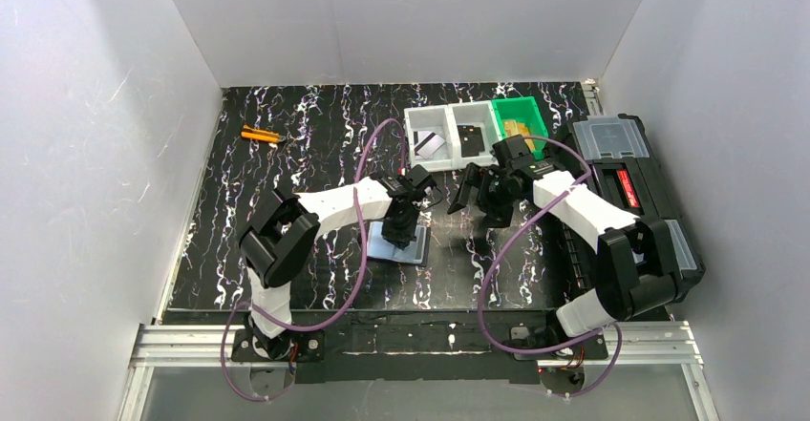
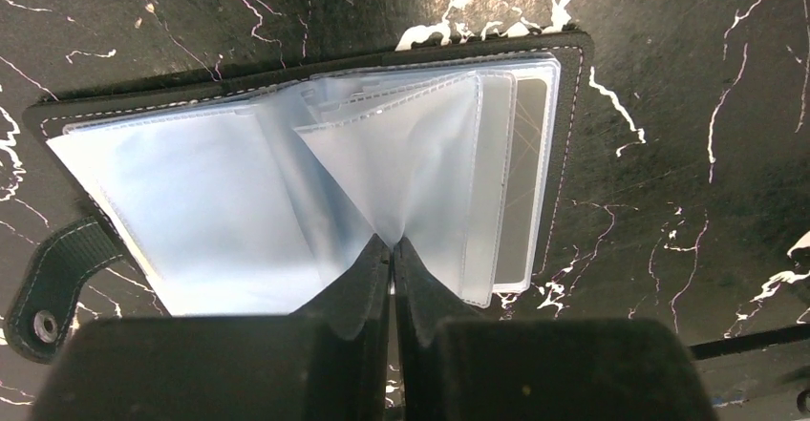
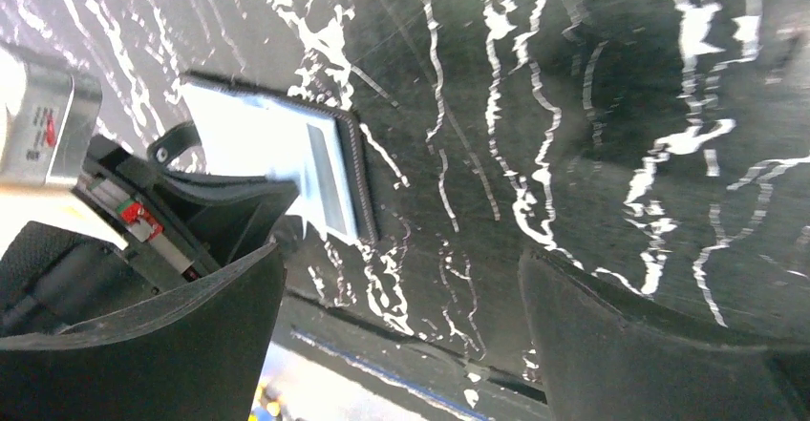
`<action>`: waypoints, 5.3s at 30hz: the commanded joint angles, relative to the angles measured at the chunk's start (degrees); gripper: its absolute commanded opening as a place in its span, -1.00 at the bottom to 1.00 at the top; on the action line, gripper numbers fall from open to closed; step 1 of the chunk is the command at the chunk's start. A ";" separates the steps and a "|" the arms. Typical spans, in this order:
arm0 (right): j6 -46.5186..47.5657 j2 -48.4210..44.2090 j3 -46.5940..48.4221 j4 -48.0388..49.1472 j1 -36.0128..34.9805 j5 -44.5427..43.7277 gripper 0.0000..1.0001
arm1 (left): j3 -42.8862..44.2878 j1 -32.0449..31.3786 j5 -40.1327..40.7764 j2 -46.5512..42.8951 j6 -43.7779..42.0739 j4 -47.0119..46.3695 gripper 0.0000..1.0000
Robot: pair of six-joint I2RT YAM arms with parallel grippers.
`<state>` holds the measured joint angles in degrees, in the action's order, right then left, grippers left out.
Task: Take the credit cards out of the card holder
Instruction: Remove the credit card from the card holder.
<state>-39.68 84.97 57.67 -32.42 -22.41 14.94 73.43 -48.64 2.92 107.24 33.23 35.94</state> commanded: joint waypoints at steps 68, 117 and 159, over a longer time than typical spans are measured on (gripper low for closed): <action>-9.08 24.64 2.02 24.42 -11.51 19.44 -0.50 | -14.86 8.48 -25.49 -7.92 2.47 -14.90 -1.00; -10.44 31.20 20.69 17.18 -21.76 20.90 0.12 | -15.84 16.64 -11.75 -32.87 -2.81 6.58 -0.53; -6.94 14.45 10.90 11.44 -12.24 14.45 0.22 | -10.78 16.87 -23.58 -24.62 2.39 -2.01 -0.45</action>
<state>-48.29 104.53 70.87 -19.68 -37.15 31.00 60.77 -31.99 -16.95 80.55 33.63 36.47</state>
